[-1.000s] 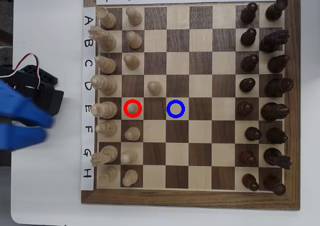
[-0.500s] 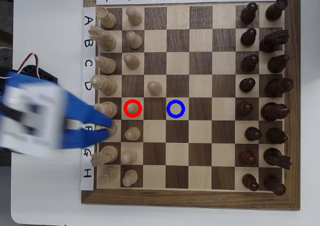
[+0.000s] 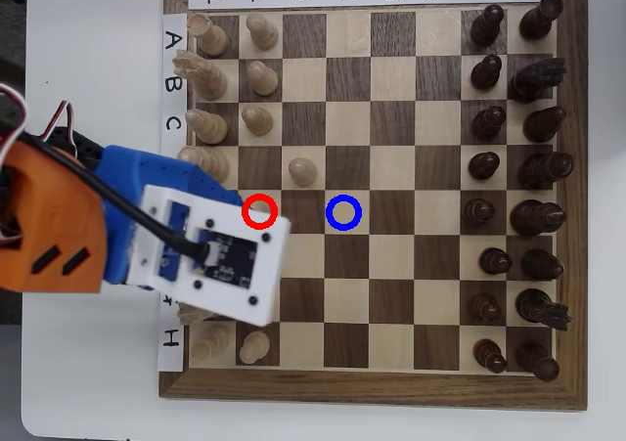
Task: Move the piece to destination
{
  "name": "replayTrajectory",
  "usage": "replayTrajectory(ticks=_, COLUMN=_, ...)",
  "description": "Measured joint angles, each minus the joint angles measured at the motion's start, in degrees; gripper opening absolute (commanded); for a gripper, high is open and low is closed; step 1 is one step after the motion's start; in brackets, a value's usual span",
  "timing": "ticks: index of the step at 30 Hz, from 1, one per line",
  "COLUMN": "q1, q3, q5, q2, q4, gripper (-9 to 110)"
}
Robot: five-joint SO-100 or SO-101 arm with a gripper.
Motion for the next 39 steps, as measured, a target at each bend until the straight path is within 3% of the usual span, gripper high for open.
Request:
replayTrajectory(ticks=10, q1=0.0, q3=6.8, q5=1.4, q2=-0.4, q4=0.8, gripper=0)
replayTrajectory(ticks=15, q1=0.0, q3=11.5, q5=1.4, q2=-0.4, q4=0.8, gripper=9)
replayTrajectory(ticks=39, q1=-3.0, q3=21.9, q5=1.4, q2=-9.3, q4=-2.5, gripper=16)
